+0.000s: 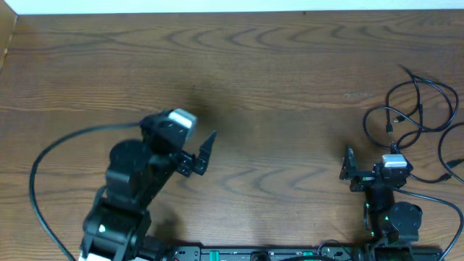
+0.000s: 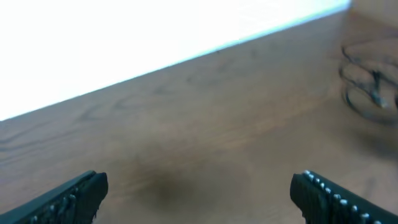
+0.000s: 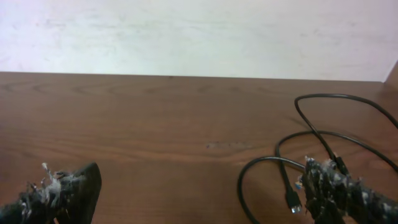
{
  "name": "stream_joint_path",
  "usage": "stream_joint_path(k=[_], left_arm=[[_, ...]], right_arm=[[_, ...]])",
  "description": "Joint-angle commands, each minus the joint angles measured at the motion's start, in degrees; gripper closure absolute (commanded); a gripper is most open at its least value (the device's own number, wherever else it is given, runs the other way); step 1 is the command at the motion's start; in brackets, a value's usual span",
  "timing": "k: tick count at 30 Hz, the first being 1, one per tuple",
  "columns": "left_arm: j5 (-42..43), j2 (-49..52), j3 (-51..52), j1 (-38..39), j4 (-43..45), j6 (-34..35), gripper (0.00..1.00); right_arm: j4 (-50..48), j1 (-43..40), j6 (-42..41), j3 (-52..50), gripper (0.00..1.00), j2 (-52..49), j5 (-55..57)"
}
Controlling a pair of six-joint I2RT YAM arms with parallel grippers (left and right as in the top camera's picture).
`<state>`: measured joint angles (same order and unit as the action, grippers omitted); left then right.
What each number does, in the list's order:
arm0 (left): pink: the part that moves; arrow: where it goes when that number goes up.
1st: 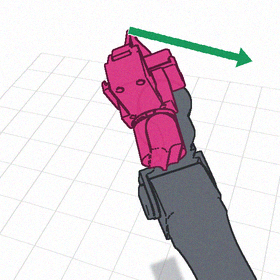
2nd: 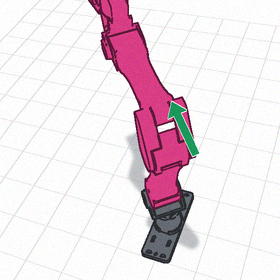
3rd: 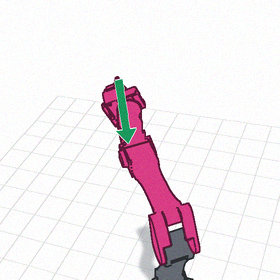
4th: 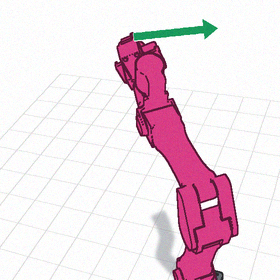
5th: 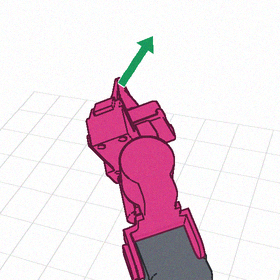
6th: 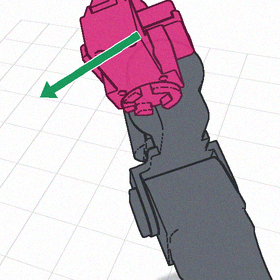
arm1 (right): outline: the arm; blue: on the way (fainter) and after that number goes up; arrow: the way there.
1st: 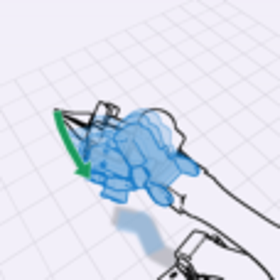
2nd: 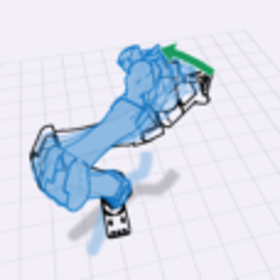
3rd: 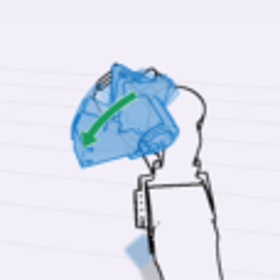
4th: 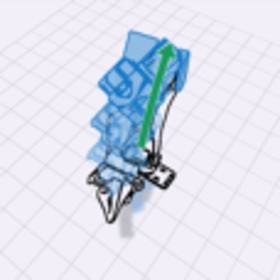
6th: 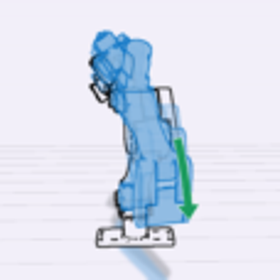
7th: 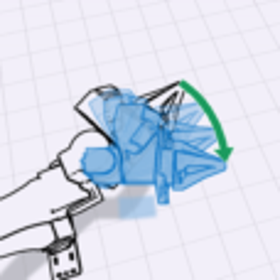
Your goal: Untangle cables
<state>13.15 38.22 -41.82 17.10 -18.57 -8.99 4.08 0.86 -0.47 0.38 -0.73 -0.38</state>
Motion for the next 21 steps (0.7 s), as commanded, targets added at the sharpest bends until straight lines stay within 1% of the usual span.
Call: stream_joint_path(k=[1, 8, 17, 19, 21], left_arm=[[-0.2, -4.7, 6.1, -2.0, 5.3, 5.8, 0.01], [-0.4, -14.7, 20.0, -6.2, 20.7, 11.1, 0.02], [-6.0, -27.9, 38.1, -10.8, 38.6, 21.3, 0.02], [-7.5, -30.5, 41.5, -11.3, 41.1, 23.1, 0.01], [-9.4, -32.8, 41.6, -11.6, 37.5, 24.0, 0.01]], right_arm=[[0.4, -0.4, -0.8, -0.1, 0.01, 0.4, 0.0], [0.4, -0.4, -0.8, -0.1, 0.01, 0.4, 0.0], [0.4, -0.4, -0.8, -0.1, 0.01, 0.4, 0.0], [0.4, -0.4, -0.8, -0.1, 0.01, 0.4, 0.0], [0.4, -0.4, -0.8, -0.1, 0.01, 0.4, 0.0]])
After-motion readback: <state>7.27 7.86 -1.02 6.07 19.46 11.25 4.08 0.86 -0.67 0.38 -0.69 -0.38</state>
